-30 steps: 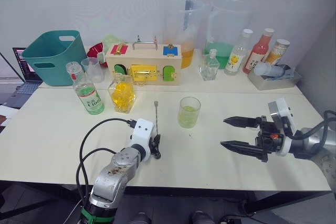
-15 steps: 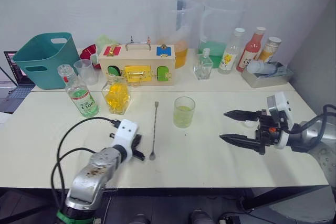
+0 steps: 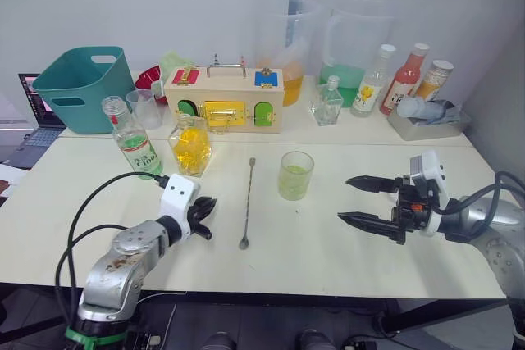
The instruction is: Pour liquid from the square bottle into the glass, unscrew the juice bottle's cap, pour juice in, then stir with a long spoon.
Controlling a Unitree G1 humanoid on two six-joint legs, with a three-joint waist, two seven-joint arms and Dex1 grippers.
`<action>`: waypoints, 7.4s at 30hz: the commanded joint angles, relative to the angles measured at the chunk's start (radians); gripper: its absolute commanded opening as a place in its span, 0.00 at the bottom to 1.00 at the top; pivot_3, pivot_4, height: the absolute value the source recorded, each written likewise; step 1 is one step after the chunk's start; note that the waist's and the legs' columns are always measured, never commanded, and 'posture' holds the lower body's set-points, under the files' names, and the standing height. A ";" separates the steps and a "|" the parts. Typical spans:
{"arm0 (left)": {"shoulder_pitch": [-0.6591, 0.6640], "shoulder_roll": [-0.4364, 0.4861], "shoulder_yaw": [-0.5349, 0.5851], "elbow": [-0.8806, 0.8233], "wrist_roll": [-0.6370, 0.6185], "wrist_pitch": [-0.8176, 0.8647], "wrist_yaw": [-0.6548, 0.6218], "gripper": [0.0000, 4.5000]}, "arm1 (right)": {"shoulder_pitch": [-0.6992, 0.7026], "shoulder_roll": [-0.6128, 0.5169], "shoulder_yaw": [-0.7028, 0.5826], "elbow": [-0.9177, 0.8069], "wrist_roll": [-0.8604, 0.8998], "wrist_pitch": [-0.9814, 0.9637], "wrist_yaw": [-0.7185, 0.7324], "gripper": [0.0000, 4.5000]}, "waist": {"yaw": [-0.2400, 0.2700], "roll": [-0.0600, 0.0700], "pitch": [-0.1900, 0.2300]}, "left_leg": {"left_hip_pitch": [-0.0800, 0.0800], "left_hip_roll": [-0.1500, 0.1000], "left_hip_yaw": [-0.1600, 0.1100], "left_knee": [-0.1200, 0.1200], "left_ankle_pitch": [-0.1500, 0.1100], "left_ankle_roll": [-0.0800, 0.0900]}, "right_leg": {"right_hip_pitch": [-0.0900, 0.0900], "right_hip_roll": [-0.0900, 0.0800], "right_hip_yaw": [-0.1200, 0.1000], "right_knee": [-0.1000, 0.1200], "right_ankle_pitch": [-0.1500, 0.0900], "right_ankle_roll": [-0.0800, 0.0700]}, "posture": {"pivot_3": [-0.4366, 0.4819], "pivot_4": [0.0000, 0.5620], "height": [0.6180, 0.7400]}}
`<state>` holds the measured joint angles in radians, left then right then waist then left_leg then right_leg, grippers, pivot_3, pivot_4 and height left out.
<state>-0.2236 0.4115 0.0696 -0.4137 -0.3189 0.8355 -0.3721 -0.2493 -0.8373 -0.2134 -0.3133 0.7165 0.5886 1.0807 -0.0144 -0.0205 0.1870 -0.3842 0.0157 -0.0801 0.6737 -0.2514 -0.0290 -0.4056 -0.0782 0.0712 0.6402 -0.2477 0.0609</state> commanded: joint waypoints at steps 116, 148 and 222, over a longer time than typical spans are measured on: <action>-0.447 0.370 0.076 0.193 -0.079 0.100 -0.475 0.01 | -0.285 0.006 0.079 0.088 -0.097 0.424 -0.436 1.00 | -0.024 -0.003 0.002 | -0.009 0.000 0.000 -0.006 0.000 0.000 | -0.016 0.000 0.000 0.008 -0.002 -0.002 | 0.48 0.27 1.00; -0.586 0.006 -0.091 0.081 -0.123 -0.002 -0.210 0.00 | -0.789 0.707 -0.328 0.218 0.399 0.609 -1.171 0.74 | -0.033 -0.003 0.001 | -0.010 -0.001 -0.001 -0.006 0.001 0.000 | -0.020 0.000 0.000 0.017 0.000 -0.003 | 0.48 0.27 1.00; -0.268 0.339 0.128 0.008 -0.467 0.011 -0.454 1.00 | -0.584 0.378 0.228 0.219 -0.236 -0.029 -0.463 0.00 | -0.051 -0.001 0.002 | -0.009 0.000 -0.001 -0.009 0.001 0.000 | -0.019 0.000 0.000 0.009 0.000 -0.003 | 0.48 0.27 1.00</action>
<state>-0.4784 0.7422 0.1924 -0.3795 -0.7735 0.8547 -0.8307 -0.8438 -0.4595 -0.0006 -0.0902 0.5192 0.6011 0.6104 -0.0656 -0.0220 0.1891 -0.3928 0.0158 -0.0808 0.6651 -0.2507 -0.0294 -0.4242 -0.0780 0.0715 0.6492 -0.2475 0.0577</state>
